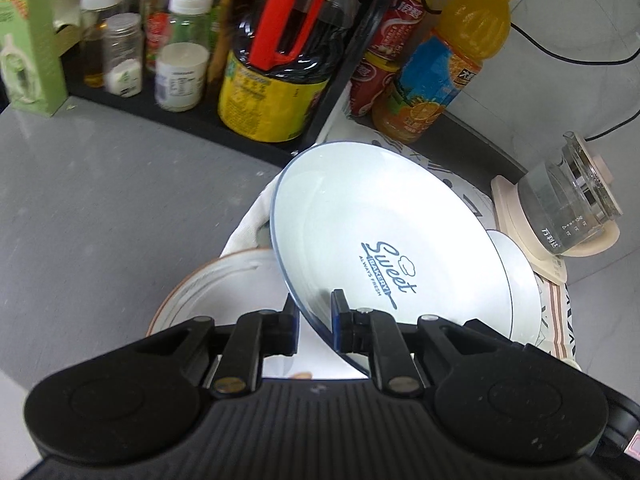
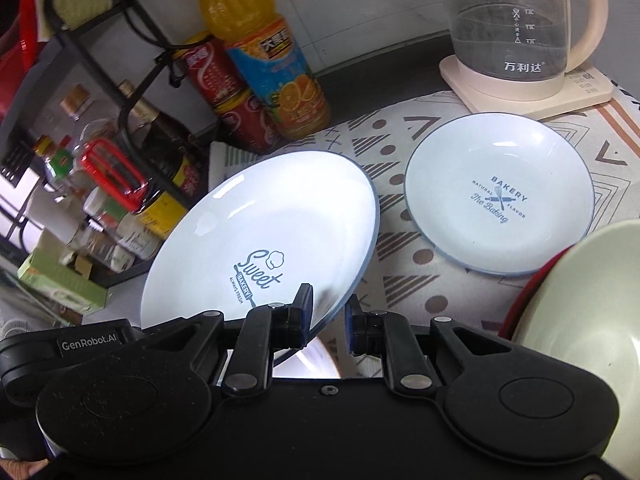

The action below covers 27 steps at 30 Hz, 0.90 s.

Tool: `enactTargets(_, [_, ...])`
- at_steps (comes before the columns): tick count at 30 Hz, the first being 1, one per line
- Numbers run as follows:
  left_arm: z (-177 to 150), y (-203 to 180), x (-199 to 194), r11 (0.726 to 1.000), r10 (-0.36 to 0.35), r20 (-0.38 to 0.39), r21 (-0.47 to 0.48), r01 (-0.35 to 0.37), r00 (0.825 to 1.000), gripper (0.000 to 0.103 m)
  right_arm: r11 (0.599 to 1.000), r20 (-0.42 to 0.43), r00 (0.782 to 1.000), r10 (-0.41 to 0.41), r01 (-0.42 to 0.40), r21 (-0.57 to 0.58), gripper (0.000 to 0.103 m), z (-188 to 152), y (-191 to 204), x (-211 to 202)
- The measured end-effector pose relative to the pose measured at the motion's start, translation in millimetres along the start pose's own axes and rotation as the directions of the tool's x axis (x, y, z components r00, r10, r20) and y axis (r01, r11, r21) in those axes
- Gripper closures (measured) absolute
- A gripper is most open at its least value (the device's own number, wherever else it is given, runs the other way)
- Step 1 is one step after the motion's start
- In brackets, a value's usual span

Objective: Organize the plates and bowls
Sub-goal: 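Carry the held 'Sweet' plate over the orange-rimmed white plate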

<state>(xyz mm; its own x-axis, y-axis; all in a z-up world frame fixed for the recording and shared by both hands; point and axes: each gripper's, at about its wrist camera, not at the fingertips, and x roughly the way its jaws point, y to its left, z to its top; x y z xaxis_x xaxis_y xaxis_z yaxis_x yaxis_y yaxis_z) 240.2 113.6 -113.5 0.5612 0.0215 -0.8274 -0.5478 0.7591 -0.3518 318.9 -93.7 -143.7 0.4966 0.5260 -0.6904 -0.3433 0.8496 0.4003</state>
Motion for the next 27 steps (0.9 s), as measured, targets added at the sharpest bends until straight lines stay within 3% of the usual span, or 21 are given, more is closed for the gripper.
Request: enactTargets(27, [-88, 27, -37, 0.985, 0.051, 0.028, -0.167, -0.046, 0.998, 0.089, 0.983, -0.065, 0.997, 0.043, -0.054, -0.173, 0.087, -52, -3, -33])
